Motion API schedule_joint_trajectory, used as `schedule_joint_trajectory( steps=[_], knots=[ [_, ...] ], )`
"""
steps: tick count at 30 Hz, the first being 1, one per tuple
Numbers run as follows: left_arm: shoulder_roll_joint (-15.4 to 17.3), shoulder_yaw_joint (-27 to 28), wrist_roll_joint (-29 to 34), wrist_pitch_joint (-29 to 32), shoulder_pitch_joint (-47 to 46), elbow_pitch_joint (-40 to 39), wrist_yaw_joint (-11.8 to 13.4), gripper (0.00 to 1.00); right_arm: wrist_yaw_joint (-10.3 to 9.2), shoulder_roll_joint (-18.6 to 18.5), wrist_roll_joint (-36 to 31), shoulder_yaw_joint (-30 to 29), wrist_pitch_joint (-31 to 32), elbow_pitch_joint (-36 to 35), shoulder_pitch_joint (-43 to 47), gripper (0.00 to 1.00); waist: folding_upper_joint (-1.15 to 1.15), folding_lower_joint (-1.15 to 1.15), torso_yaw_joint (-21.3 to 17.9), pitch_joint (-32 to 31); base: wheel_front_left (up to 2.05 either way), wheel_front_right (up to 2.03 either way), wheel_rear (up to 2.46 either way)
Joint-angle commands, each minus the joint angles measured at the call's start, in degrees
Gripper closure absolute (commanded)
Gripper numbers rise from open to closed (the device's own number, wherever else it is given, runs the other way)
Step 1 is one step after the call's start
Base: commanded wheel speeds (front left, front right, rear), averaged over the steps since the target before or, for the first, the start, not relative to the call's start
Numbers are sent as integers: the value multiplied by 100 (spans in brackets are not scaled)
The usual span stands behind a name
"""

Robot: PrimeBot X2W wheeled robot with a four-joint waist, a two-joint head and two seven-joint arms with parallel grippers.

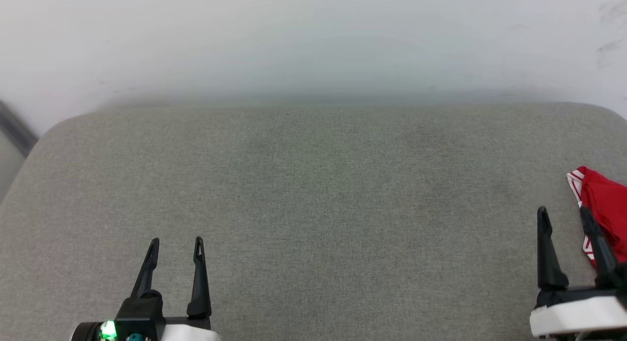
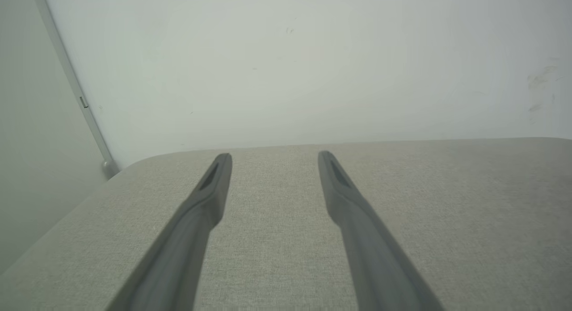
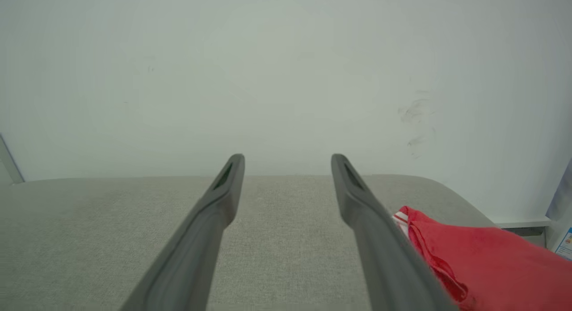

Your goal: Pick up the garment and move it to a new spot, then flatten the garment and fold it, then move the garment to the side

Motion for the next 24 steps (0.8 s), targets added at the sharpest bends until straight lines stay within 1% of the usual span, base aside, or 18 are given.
schedule_joint_trajectory(
  steps=[1,11,23,24],
  knots=[
    [-6,15,-42,-12,57,28,-36,0,-3,89,-31,-49,-6,-66,172,0,0,1,-11,-41,0,0,0],
    [-11,68,-87,-12,150,163,-172,0,-3,259,-31,-64,-7,-318,638,0,0,1,-35,-106,0,0,0],
    [-18,126,-93,-12,96,179,-258,0,-3,319,4,-36,-6,-357,677,0,0,1,-35,-69,0,0,0],
    [-8,103,-67,1,117,198,-250,100,1,291,-15,-38,1,-329,626,100,0,1,-35,-69,0,0,0]
  ],
)
